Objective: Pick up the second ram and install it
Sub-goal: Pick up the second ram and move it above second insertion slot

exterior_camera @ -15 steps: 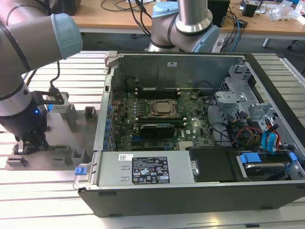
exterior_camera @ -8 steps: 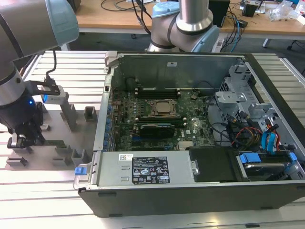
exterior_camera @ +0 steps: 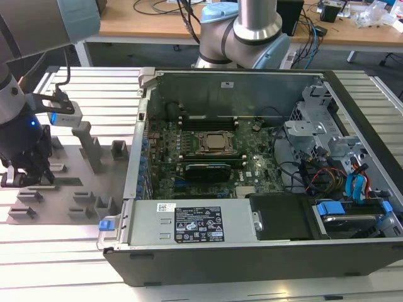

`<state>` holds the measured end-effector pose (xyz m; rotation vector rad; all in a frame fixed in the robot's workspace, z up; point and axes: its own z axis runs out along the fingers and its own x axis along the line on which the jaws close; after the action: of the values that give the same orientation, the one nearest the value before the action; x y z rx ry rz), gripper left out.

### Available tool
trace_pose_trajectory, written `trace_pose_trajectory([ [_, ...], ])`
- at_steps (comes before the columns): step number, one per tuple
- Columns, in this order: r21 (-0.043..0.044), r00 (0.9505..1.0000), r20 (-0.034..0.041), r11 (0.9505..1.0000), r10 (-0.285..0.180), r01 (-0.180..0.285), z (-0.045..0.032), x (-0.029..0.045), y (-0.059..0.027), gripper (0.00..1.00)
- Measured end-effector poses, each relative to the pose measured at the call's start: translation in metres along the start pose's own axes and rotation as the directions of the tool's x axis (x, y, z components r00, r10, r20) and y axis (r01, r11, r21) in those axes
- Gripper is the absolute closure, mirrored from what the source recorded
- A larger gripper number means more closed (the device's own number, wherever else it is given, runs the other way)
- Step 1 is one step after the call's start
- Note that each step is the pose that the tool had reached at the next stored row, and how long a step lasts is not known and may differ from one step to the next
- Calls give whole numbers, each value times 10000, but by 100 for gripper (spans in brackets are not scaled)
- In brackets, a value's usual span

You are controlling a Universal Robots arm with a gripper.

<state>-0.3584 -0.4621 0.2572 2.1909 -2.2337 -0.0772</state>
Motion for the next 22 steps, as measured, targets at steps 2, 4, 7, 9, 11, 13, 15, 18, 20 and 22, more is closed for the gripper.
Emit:
trace_pose_trajectory([
  [2, -1, 10000, 0, 10000, 0, 0, -55, -1, 3, 87],
  [4, 0, 10000, 0, 10000, 0, 0, -123, -3, 5, 87],
  [7, -1, 10000, 0, 10000, 0, 0, -209, -5, 9, 87],
  [9, 0, 10000, 0, 10000, 0, 0, -258, -7, 11, 87],
  [11, -1, 10000, -1, 10000, 0, 0, -311, -8, 14, 87],
  [13, 0, 10000, 0, 10000, 0, 0, -347, -9, 15, 87],
  [15, 0, 10000, 0, 10000, 0, 0, -433, -11, 19, 87],
  [18, -1, 10000, 0, 10000, 0, 0, -518, -13, 23, 87],
  [20, 0, 10000, 0, 10000, 0, 0, -570, -15, 25, 87],
  [22, 0, 10000, 1, 10000, 0, 0, -639, -17, 28, 87],
])
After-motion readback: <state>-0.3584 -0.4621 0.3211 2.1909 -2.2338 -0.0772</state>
